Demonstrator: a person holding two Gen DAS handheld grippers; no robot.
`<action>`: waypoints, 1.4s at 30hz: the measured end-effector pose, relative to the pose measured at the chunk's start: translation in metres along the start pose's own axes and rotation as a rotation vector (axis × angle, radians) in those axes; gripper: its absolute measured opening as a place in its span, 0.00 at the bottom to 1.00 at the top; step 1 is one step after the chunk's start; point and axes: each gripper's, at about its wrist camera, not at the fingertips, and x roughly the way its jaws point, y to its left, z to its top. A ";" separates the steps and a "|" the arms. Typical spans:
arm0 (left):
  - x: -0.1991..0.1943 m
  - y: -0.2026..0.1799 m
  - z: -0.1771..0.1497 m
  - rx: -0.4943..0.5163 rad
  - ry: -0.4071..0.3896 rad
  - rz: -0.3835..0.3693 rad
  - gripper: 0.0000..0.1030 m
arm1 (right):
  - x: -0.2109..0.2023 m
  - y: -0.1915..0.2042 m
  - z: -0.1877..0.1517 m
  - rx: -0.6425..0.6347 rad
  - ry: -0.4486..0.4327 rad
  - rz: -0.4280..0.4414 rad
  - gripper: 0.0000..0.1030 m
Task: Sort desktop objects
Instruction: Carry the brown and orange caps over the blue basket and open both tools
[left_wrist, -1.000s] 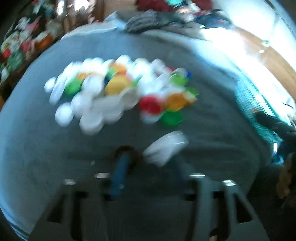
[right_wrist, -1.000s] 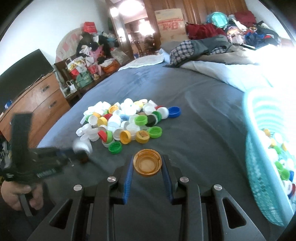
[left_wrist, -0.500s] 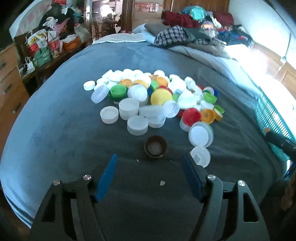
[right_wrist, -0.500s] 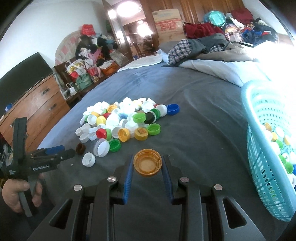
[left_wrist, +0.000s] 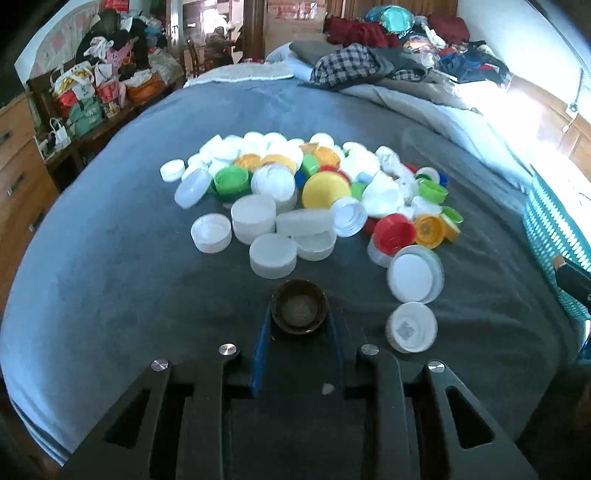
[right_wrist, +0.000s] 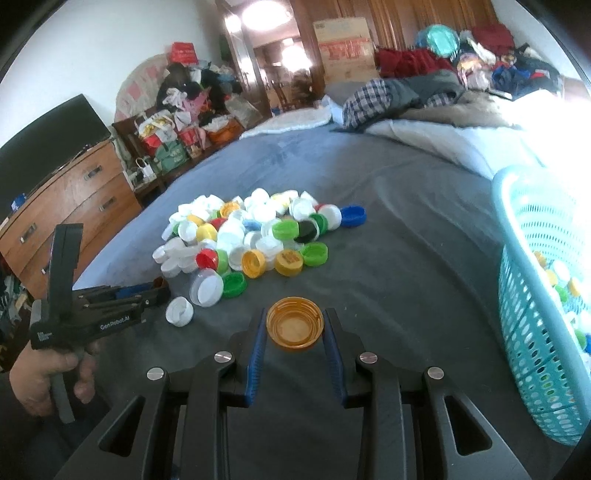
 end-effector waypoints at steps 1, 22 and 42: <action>-0.006 -0.002 0.002 0.003 -0.007 -0.006 0.24 | -0.005 0.001 0.001 -0.005 -0.013 0.002 0.31; -0.075 -0.289 0.123 0.371 -0.102 -0.340 0.24 | -0.169 -0.118 0.061 0.055 -0.136 -0.332 0.31; -0.076 -0.344 0.107 0.487 -0.122 -0.332 0.61 | -0.205 -0.173 0.050 0.166 -0.159 -0.433 0.89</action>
